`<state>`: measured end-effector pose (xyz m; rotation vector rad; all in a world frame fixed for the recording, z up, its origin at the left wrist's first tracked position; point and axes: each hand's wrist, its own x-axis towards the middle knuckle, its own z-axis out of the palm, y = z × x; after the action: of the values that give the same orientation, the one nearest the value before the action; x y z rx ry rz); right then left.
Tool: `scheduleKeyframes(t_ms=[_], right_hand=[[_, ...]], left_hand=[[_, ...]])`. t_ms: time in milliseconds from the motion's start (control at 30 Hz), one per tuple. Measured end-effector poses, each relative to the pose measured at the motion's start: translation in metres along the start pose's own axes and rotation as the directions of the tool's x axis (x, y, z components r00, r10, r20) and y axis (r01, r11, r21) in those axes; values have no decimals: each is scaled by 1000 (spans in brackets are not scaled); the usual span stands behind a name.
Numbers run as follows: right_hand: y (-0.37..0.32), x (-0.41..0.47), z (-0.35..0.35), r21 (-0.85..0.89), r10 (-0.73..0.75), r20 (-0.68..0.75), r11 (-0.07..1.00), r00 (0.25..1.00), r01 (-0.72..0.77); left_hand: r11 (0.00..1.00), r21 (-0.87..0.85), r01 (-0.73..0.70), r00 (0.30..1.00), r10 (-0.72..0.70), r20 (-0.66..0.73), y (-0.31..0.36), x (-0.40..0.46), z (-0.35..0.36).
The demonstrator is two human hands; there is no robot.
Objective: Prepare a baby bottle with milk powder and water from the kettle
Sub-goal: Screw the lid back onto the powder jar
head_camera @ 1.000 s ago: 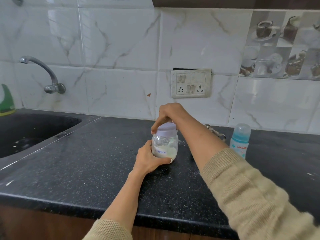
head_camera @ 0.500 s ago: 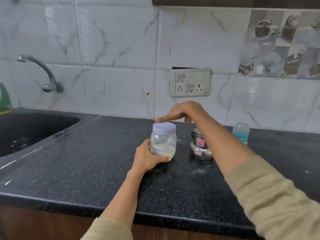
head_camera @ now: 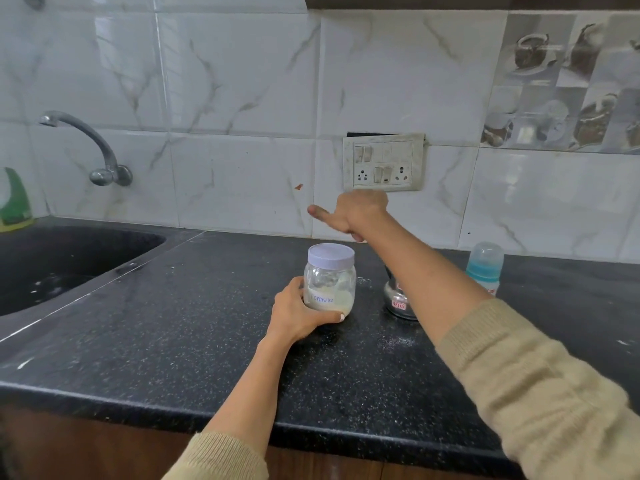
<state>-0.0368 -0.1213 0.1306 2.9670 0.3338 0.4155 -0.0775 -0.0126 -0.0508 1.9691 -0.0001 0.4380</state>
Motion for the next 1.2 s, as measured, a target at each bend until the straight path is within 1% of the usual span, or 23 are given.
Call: scheduleKeyframes(t_ms=[33,67,100,133,167,200,233,300,367,433,467,500,533,600,633,667,767,933,1067,1200], right_hand=[[4,3,-7,68,-46,74,997,996,41],[8,4,-14,144,-116,189,986,975,89],[8,1,-19,220,-196,302,967,933,132],[8,-3,-23,273,-255,379,949,890,156],[8,-5,-23,292,-283,419,942,863,167],[7,-8,-21,280,-288,428,944,857,177],[7,-7,-16,251,-279,412,950,868,186],[6,-4,-5,181,-219,328,969,919,167],[4,-6,6,138,-131,178,985,975,107],[3,-5,13,168,-104,17,981,994,100],[5,-2,14,199,-119,-13,973,993,119],[8,-1,11,240,-150,23,960,988,141],[11,1,7,278,-199,106,947,974,163],[14,1,-2,320,-283,294,929,913,185],[14,0,-3,310,-292,343,932,893,186],[13,-1,-2,284,-280,356,941,891,183],[9,0,6,224,-210,324,964,922,141],[5,-3,8,220,-176,280,969,944,115],[11,-11,14,311,-146,223,948,964,72],[8,-21,24,390,-73,122,920,990,20]], left_hand=[[1000,4,2,1000,-2,0,0,0,0],[1000,9,3,1000,-3,-1,0,0,0],[1000,14,5,1000,-5,-2,0,0,0],[1000,16,6,1000,-6,-2,1,0,0],[1000,17,5,1000,-5,-3,1,0,-1],[1000,16,5,1000,-5,-3,0,1,0],[1000,14,7,1000,-7,-3,1,1,0],[1000,10,12,1000,-12,-7,1,0,0],[1000,15,18,1000,-18,-10,1,0,0],[1000,16,12,1000,-12,-11,0,1,1],[1000,14,6,1000,-6,-11,0,1,1],[1000,13,3,1000,-3,-11,0,1,1],[1000,14,3,1000,-3,-11,-1,1,1],[1000,19,5,1000,-5,-12,-1,2,0],[1000,20,5,1000,-4,-10,-1,2,0],[1000,20,4,1000,-4,-9,-1,2,0],[1000,19,6,1000,-6,-6,-2,3,1],[999,32,14,1000,-14,-9,-2,4,1],[999,34,8,1000,-8,-11,-3,2,1],[999,45,-1,1000,2,-14,-2,1,2]])
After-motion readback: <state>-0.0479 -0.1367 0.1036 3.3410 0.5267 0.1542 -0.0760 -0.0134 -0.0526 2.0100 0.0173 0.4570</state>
